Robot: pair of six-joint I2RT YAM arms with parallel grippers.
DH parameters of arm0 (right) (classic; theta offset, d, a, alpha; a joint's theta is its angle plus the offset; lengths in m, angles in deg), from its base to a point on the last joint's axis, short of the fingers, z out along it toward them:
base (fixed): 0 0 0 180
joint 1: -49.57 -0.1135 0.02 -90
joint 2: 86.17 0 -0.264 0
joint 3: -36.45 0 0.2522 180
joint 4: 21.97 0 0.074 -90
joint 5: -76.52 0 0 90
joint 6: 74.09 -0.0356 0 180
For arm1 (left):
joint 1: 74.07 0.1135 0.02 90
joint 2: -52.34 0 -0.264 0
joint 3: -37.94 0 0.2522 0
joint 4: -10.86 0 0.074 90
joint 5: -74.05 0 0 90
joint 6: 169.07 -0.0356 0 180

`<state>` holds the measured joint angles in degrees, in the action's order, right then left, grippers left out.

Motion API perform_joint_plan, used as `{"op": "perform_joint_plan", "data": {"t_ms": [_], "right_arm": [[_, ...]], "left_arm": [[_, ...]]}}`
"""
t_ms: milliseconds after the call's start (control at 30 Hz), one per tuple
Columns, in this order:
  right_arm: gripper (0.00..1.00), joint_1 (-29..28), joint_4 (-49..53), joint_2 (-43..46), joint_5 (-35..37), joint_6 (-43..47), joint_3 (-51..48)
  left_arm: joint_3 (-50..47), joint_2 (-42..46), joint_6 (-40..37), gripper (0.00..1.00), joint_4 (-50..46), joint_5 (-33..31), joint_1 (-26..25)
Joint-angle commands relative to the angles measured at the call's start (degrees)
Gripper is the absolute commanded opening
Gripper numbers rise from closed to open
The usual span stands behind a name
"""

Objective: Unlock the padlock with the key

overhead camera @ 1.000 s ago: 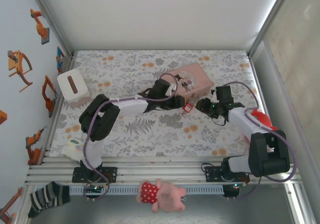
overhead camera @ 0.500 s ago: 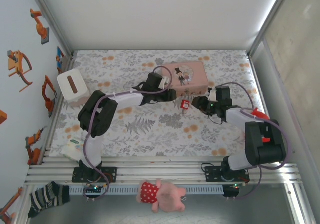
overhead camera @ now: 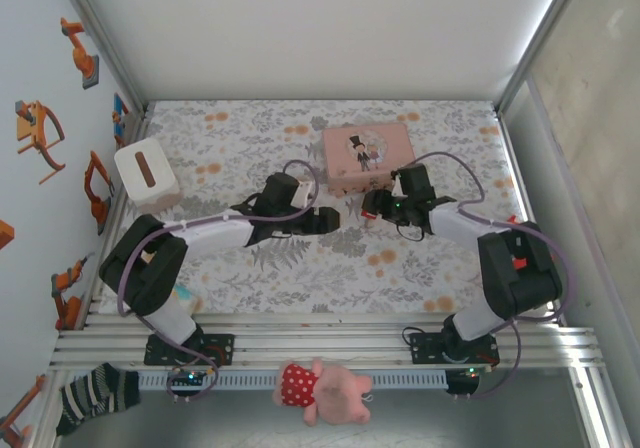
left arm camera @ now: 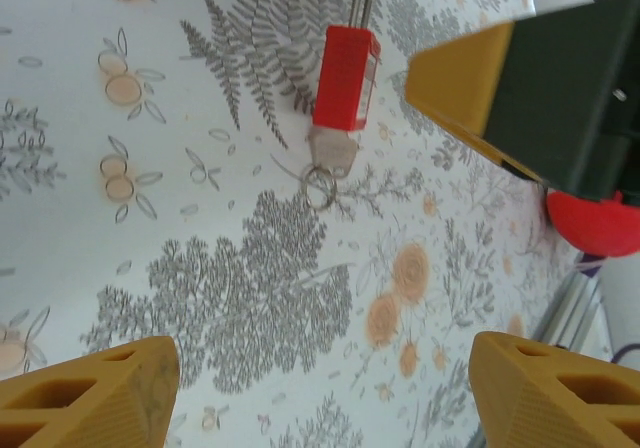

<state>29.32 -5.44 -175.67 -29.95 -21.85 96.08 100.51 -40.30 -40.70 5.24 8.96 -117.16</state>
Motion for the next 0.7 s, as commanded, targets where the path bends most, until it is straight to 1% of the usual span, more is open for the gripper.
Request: {"op": "perform_joint_plan", "data": {"t_ms": [0,100,267,400,533,667], "right_arm": [[0.62,-1.7,5.9,-2.0,9.0,-2.3,3.4],[0.63,-3.3,8.0,-3.2,12.7,-2.9,5.6],[0.63,-3.6,7.4,-6.4,10.4,-3.4,7.9],[0.61,-3.6,7.8,-8.0,10.7,-3.0,9.1],[0.57,-3.6,8.9,-10.8,9.3,-2.1,11.1],[0.50,-3.6,8.7,-11.9,8.6,-2.1,11.5]], "left_arm": [[-2.5,4.5,-0.5,0.77,0.0,1.2,0.0],[-3.5,6.6,-1.6,0.78,-1.9,-0.1,0.0],[-3.5,7.2,-2.2,0.77,-2.8,-0.6,0.0],[-3.1,7.0,-2.2,0.77,-2.7,-1.1,0.0],[-2.9,7.1,-2.5,0.77,-2.8,-1.2,-0.1],[-2.7,6.9,-3.7,0.77,-2.6,-0.9,-0.1]]}}
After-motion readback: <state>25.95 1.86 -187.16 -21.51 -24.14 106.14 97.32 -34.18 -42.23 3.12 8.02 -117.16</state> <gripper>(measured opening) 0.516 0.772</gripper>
